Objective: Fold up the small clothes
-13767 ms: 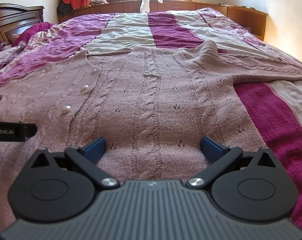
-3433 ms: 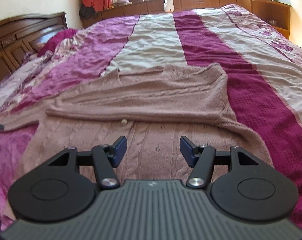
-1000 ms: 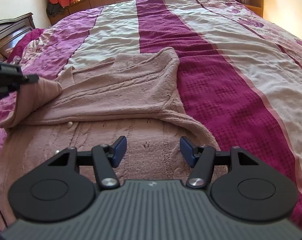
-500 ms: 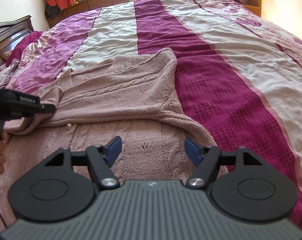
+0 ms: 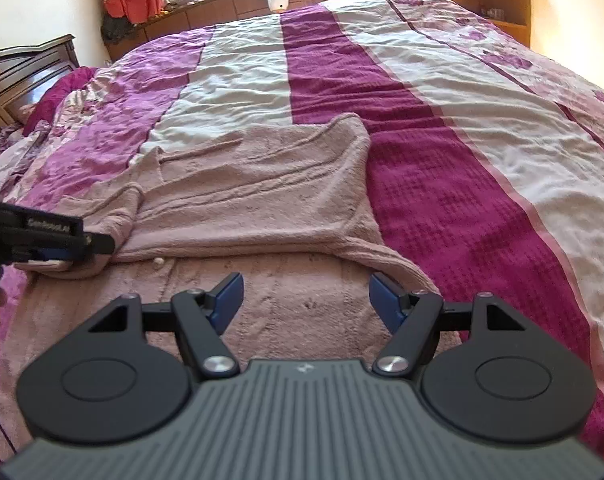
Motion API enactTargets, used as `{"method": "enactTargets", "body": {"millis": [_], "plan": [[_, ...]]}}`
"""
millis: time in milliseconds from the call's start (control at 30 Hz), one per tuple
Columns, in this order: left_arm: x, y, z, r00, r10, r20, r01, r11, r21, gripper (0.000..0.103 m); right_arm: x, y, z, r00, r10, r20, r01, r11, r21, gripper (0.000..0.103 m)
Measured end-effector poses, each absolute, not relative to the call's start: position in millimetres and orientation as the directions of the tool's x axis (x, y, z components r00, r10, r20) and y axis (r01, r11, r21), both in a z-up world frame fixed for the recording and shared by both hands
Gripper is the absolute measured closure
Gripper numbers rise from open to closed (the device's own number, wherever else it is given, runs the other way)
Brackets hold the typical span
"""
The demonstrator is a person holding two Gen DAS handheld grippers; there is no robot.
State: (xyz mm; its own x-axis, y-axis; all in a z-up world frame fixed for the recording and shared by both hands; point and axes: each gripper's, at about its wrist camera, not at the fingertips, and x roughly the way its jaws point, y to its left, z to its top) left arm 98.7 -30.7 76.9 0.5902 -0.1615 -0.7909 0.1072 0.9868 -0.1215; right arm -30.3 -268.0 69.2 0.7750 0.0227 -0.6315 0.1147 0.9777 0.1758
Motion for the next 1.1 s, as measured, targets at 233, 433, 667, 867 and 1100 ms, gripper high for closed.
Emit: {"method": "enactTargets", "body": {"millis": [233, 433, 667, 867, 1100], "plan": [[75.3, 13.5, 86.5, 0.587, -0.096, -0.804, 0.025, 0.995, -0.1, 0.05, -22.0, -245.1, 80.5, 0.786, 0.068, -0.614, 0.045, 0.985, 0.167, 0.032], [57.4, 68.5, 82.8, 0.575, -0.032, -0.818, -0.094, 0.99, -0.105, 0.05, -5.3, -209.2, 95.7, 0.785, 0.14, -0.604, -0.057, 0.986, 0.154, 0.032], [41.8, 114.7, 72.4, 0.549, 0.025, -0.835, -0.196, 0.975, -0.1, 0.05, 23.5, -150.0, 112.7, 0.764, 0.238, -0.6, -0.207, 0.971, 0.121, 0.032], [31.9, 135.7, 61.6, 0.519, 0.037, -0.854, -0.226, 0.969, -0.096, 0.05, 45.1, -94.4, 109.1, 0.707, 0.326, -0.628, -0.333, 0.936, 0.112, 0.032], [25.3, 148.2, 51.7, 0.5, 0.042, -0.865, -0.235, 0.968, -0.089, 0.05, 66.0, -40.7, 92.0, 0.633, 0.392, -0.668, -0.457, 0.885, 0.087, 0.032]]}}
